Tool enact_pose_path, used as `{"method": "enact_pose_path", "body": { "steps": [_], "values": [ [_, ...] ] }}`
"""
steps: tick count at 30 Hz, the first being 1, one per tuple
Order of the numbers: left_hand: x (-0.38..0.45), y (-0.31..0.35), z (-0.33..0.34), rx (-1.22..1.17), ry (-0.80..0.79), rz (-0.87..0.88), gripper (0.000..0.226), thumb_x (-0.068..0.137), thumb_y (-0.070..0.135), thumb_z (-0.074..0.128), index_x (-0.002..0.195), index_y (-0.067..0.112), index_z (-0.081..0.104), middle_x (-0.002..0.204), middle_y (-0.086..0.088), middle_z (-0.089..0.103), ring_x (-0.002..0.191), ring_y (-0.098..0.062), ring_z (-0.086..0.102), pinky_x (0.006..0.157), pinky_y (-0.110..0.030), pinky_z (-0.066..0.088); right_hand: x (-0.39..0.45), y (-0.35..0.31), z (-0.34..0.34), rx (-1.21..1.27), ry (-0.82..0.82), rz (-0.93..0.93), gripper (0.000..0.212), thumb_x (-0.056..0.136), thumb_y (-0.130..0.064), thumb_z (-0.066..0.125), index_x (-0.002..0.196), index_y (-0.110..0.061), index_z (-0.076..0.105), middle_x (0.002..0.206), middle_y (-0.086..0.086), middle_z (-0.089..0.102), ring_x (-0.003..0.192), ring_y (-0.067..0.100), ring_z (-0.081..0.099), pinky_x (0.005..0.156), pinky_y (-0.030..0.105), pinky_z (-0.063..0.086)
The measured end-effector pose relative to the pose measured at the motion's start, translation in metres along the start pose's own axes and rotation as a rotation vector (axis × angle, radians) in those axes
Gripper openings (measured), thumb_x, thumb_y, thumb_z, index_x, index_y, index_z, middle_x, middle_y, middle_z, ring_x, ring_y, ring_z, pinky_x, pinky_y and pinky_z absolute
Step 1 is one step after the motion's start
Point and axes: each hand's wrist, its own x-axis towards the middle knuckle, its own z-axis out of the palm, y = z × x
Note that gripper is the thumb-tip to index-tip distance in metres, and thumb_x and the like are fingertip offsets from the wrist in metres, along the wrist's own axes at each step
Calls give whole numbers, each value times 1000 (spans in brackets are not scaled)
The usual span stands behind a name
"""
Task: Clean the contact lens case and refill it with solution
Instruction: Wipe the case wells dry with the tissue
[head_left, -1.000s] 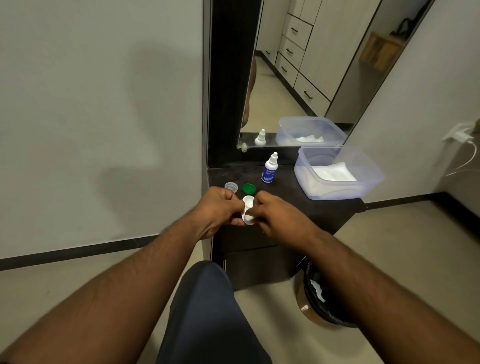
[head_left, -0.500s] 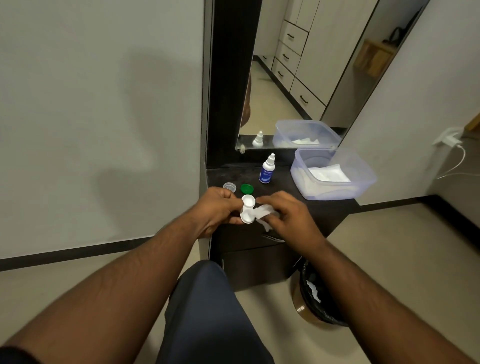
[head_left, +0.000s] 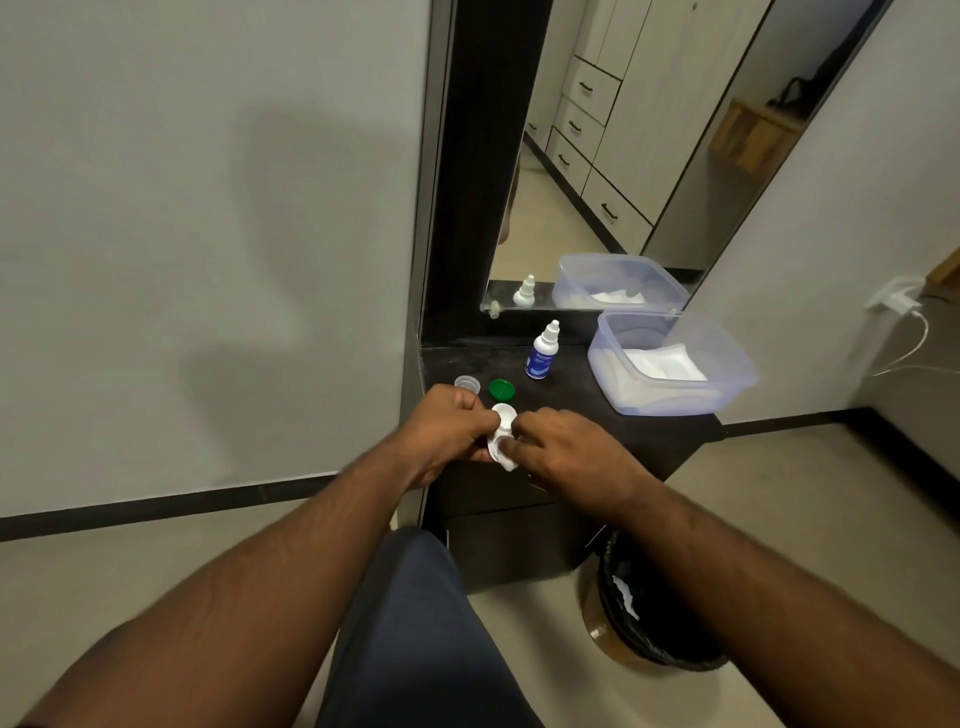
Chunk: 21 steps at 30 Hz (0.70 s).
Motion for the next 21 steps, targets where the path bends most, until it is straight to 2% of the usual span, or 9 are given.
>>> {"method": "enact_pose_path", "body": {
  "steps": [3, 6, 9, 11, 12, 14, 17, 19, 21],
  "values": [
    [3, -2, 1, -8, 43, 5, 11, 82, -2, 63, 72, 1, 61, 83, -17, 69, 70, -20, 71, 64, -32, 60, -2, -10, 14, 18, 30, 92, 35, 67, -12, 80, 99, -6, 67, 84, 11, 62, 69, 23, 58, 54, 32, 48],
    [5, -5, 1, -33, 70, 4, 19, 81, -4, 63, 64, 5, 58, 82, -18, 69, 75, -25, 72, 75, -43, 60, 1, -34, 24, 219, 105, 381, 23, 74, -6, 72, 97, -4, 66, 89, 12, 58, 75, 24, 57, 61, 35, 51],
    [5, -6, 2, -43, 82, 17, 19, 80, -7, 61, 64, 2, 56, 83, -24, 66, 76, -30, 71, 72, -43, 61, 11, -53, 22, 641, 271, 813, 13, 89, -8, 58, 95, -4, 68, 87, 5, 50, 71, 5, 50, 65, 6, 38],
    [6, -5, 2, -32, 86, 13, 18, 79, -7, 61, 65, 1, 56, 88, -27, 67, 80, -33, 72, 71, -43, 61, 17, -61, 23, 878, 336, 1026, 17, 92, -10, 56, 101, -5, 69, 91, 4, 51, 72, 0, 50, 63, 1, 36],
    [6, -5, 1, -29, 85, 8, 19, 80, -7, 61, 64, 2, 55, 88, -26, 67, 80, -32, 72, 70, -42, 61, 18, -64, 23, 941, 373, 1056, 17, 92, -10, 57, 103, -6, 69, 93, 5, 52, 74, 0, 51, 63, 1, 37],
    [7, -4, 0, -27, 81, 0, 21, 80, -7, 61, 63, 3, 55, 84, -23, 67, 73, -27, 72, 63, -36, 61, 14, -63, 22, 926, 367, 918, 18, 91, -6, 57, 104, -6, 69, 93, 4, 50, 76, 3, 53, 66, 3, 38],
    [7, -4, 1, -16, 54, 8, 25, 79, -9, 62, 60, 4, 53, 74, -17, 65, 63, -21, 69, 55, -30, 60, -3, -33, 17, 574, 94, 509, 26, 85, -7, 62, 109, -15, 67, 96, 4, 50, 86, 16, 51, 74, 22, 44],
    [7, -4, 3, 24, 45, 26, 26, 78, -9, 63, 58, 4, 52, 69, -15, 64, 61, -20, 69, 57, -32, 60, -7, -9, 9, 267, -40, 304, 36, 77, -11, 70, 111, -21, 66, 100, 5, 55, 87, 22, 53, 67, 34, 48],
    [7, -3, 2, 50, 40, 31, 27, 78, -9, 63, 57, 5, 52, 66, -14, 61, 60, -20, 68, 59, -33, 60, -3, -1, 0, 24, -63, 123, 36, 72, -15, 75, 107, -19, 67, 101, 6, 60, 83, 25, 56, 59, 35, 47]
  ]
}}
